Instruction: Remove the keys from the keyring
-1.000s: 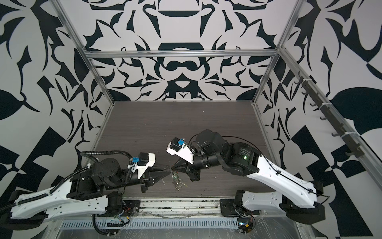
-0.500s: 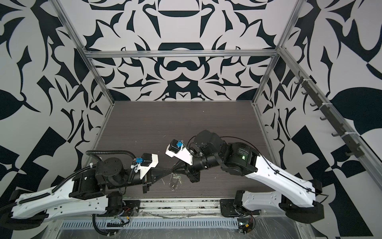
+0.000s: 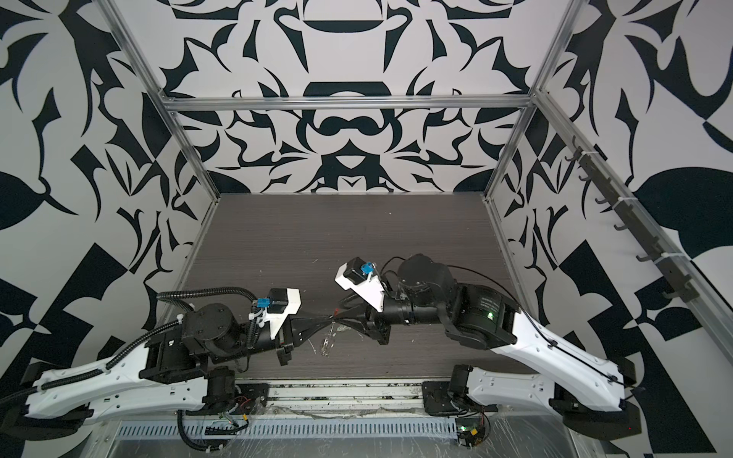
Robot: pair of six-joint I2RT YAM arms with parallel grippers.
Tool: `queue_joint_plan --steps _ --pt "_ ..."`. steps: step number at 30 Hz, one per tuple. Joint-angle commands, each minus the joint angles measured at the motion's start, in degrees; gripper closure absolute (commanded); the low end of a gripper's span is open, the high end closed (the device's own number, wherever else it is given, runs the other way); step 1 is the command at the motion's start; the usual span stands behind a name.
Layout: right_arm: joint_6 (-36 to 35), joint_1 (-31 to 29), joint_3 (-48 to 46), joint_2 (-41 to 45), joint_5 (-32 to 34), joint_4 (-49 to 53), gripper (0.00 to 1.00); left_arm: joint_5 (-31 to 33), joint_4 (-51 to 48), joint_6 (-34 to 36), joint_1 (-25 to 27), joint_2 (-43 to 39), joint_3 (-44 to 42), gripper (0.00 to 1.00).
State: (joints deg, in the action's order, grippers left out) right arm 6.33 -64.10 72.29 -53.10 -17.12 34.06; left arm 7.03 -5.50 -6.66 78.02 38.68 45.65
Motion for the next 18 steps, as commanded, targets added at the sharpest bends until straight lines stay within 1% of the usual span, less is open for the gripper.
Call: queue_joint_plan --steps 1,5,8,14,18 --pt "1.60 0.05 -4.24 3.79 1.19 -10.17 0.60 3.05 6.91 -0.99 0.12 -2.38 -1.71 1.00" --pt "2.71 0.09 -11.62 7.97 -0.38 -16.48 0.53 3.01 10.02 -0.75 0.12 -4.53 -3.30 1.00" --pt "3.34 0.06 -14.58 8.58 -1.13 -18.59 0.49 1.97 11.36 -0.49 0.12 -4.95 -3.64 1.00" --pt "3.21 0.11 -15.29 6.87 -0.73 -19.70 0.48 0.25 11.55 -0.42 0.16 -3.81 -3.11 1.00" --pt "3.25 0.07 -15.38 6.96 -0.86 -21.13 0.48 0.22 11.88 -0.53 0.14 -3.62 -3.26 1.00"
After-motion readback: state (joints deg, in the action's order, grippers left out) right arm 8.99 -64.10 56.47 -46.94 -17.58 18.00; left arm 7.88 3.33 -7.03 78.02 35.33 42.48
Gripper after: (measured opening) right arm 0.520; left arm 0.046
